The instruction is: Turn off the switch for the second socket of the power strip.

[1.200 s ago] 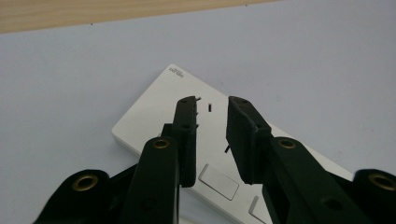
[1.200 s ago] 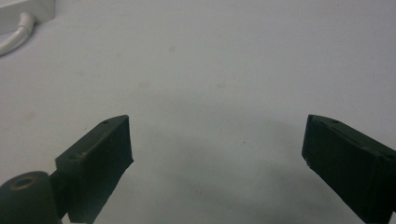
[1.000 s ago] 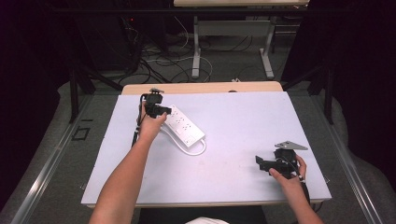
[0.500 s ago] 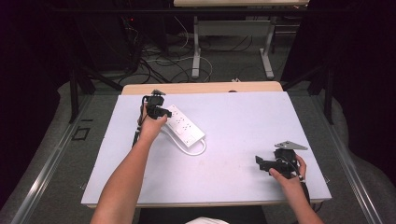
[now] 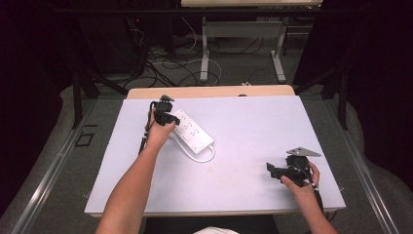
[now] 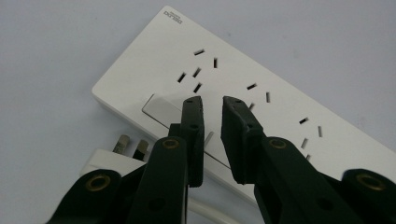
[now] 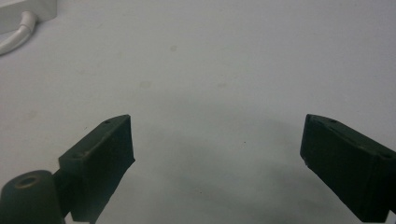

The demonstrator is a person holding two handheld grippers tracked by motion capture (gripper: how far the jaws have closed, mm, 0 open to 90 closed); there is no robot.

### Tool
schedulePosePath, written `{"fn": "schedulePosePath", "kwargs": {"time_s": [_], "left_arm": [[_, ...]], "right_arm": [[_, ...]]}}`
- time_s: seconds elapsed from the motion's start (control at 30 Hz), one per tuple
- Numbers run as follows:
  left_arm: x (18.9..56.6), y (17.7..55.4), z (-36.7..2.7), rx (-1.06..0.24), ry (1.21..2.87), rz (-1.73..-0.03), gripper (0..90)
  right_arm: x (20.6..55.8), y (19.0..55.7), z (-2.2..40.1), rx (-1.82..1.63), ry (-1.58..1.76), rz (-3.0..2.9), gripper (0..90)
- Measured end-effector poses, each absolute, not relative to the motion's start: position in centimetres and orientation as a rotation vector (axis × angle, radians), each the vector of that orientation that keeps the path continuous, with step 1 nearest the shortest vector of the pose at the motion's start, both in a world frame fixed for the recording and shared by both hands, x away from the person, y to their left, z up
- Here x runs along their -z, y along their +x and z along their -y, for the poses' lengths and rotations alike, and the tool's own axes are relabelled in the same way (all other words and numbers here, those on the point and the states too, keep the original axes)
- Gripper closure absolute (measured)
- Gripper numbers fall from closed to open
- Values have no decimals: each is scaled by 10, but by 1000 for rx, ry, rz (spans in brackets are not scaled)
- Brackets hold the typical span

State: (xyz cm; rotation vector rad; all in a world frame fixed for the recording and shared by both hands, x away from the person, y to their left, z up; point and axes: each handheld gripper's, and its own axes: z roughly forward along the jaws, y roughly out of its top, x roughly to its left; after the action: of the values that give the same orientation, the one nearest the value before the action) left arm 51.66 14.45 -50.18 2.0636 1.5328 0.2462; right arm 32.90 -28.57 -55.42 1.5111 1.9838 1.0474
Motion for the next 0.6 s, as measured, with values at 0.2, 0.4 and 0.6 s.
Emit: {"fn": "schedulePosePath", "kwargs": {"time_s": [0.2,0.4,0.6], "left_arm": [[507,516,-143,-238,2077,-1525,791],[509,516,-141,-231,2081,-1534,804],[510,516,-142,-216,2087,-1532,828]], "right_arm": [[554,329,285,-1049,1511,-1984,93],[555,329,285,-1047,1512,-1985,95],[555,329,285,-1048,1511,-1986,96]]}}
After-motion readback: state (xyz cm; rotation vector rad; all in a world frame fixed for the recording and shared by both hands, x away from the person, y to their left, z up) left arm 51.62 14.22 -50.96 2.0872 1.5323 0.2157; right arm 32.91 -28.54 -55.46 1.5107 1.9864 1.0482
